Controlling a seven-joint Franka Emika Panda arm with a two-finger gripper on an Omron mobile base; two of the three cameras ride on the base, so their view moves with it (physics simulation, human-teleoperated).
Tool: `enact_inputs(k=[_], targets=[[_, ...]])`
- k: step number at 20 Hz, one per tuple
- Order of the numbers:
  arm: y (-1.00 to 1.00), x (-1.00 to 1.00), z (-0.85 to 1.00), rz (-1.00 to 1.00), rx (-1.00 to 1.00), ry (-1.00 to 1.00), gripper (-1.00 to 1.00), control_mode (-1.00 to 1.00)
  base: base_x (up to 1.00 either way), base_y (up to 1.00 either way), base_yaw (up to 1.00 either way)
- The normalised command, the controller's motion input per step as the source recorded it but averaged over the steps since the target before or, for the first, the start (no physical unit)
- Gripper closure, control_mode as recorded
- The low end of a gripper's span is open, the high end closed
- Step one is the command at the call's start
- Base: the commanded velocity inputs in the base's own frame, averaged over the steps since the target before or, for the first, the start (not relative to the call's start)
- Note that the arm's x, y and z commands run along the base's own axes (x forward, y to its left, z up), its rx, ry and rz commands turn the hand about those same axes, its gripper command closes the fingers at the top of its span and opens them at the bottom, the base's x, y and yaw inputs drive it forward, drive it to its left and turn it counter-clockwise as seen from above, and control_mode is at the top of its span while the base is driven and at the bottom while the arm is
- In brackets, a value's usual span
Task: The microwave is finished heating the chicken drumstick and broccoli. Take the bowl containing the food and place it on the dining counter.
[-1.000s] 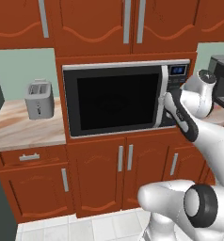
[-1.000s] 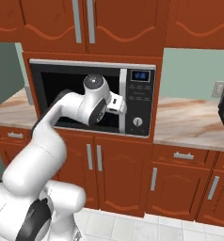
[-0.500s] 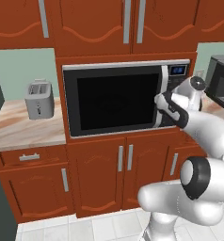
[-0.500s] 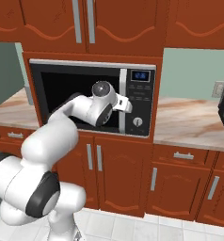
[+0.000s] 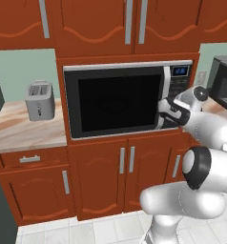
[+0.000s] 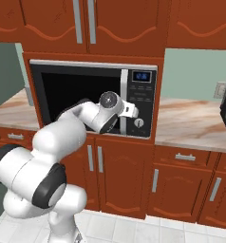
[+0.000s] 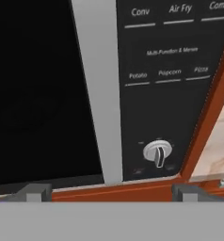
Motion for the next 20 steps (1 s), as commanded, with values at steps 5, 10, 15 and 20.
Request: enact_inputs(k=[5,10,15,20], targets=[[0.00,0.42,0.00,0.00,0.00,0.00,-1.00,-1.00,0.00,0.00,0.00],[0.00,0.44,-0.04,0.00,0.00,0.00,-1.00,-1.00,0.00,0.00,0.00],[0.00,0.33,-0.19,0.00,0.00,0.00,-1.00,-1.00,0.00,0.00,0.00],[0.00,0.37,-0.22,0.00,0.00,0.00,-1.00,-1.00,0.00,0.00,0.00]])
